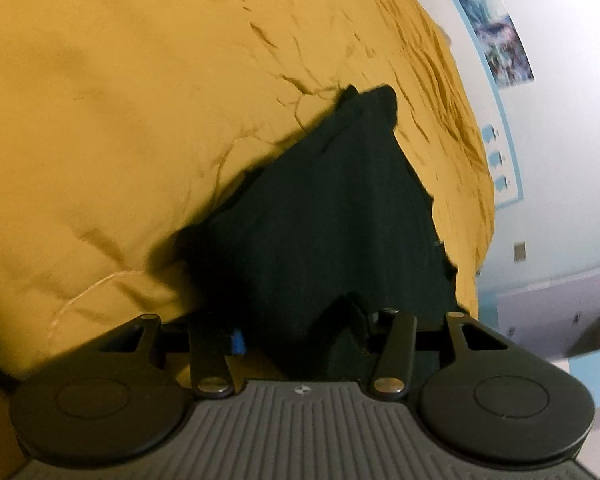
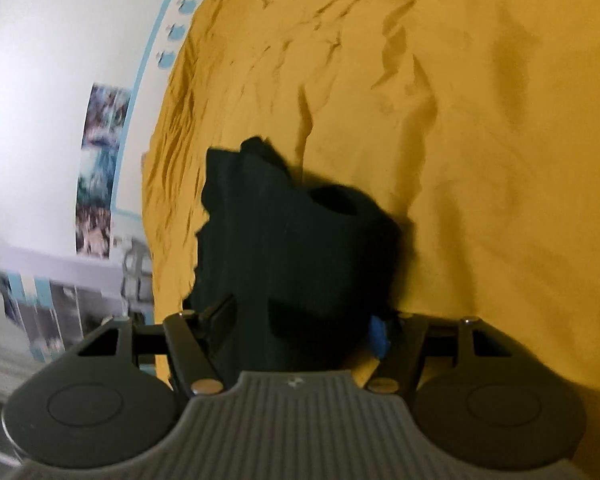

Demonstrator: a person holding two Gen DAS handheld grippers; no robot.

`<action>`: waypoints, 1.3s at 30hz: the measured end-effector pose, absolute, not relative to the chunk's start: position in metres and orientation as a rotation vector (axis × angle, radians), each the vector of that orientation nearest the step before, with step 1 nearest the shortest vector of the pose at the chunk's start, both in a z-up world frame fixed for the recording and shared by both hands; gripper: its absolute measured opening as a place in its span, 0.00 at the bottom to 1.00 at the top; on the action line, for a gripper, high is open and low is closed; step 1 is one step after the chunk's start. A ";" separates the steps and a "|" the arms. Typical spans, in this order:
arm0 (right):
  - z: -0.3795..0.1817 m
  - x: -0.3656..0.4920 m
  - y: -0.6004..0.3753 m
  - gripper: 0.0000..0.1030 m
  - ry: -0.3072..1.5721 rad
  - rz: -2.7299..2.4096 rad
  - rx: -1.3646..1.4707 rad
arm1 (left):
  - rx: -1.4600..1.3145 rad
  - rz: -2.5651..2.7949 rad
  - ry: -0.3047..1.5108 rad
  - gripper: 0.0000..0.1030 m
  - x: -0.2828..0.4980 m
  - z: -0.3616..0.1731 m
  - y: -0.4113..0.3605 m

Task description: Fold small clothes

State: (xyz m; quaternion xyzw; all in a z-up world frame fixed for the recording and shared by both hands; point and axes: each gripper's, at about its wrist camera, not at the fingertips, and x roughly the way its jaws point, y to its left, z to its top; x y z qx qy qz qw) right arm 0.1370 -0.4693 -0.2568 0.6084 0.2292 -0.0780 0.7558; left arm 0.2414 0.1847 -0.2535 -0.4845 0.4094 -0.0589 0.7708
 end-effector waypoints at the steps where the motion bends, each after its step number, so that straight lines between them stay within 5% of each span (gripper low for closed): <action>1: -0.255 0.143 -0.469 0.53 0.500 -0.173 1.320 | -1.068 -0.123 0.871 0.53 0.242 -0.254 0.184; 2: -0.254 0.147 -0.469 0.43 0.510 -0.181 1.308 | -1.091 -0.128 0.848 0.37 0.244 -0.253 0.182; 3: -0.253 0.151 -0.469 0.10 0.528 -0.181 1.299 | -1.109 -0.133 0.832 0.24 0.245 -0.253 0.182; 7: -0.231 0.156 -0.475 0.00 0.518 -0.186 1.272 | -1.150 -0.174 0.797 0.13 0.248 -0.243 0.184; 16: -0.161 0.091 -0.482 0.00 0.429 -0.140 1.195 | -1.177 -0.311 0.756 0.09 0.199 -0.196 0.185; 22: -0.228 0.047 -0.495 0.00 0.553 -0.243 1.262 | -1.046 -0.246 0.931 0.09 0.172 -0.246 0.176; 25: -0.250 0.037 -0.502 0.01 0.535 -0.228 1.326 | -0.818 -0.268 0.908 0.20 0.171 -0.238 0.171; 30: -0.208 0.018 -0.508 0.31 0.550 -0.346 1.173 | -0.672 -0.188 0.944 0.25 0.160 -0.200 0.190; 34: -0.146 0.021 -0.498 0.46 0.470 -0.361 0.898 | -0.584 -0.134 0.843 0.27 0.154 -0.153 0.205; 39: -0.108 0.095 -0.477 0.49 0.442 -0.108 0.712 | -0.491 -0.262 0.715 0.29 0.194 -0.115 0.181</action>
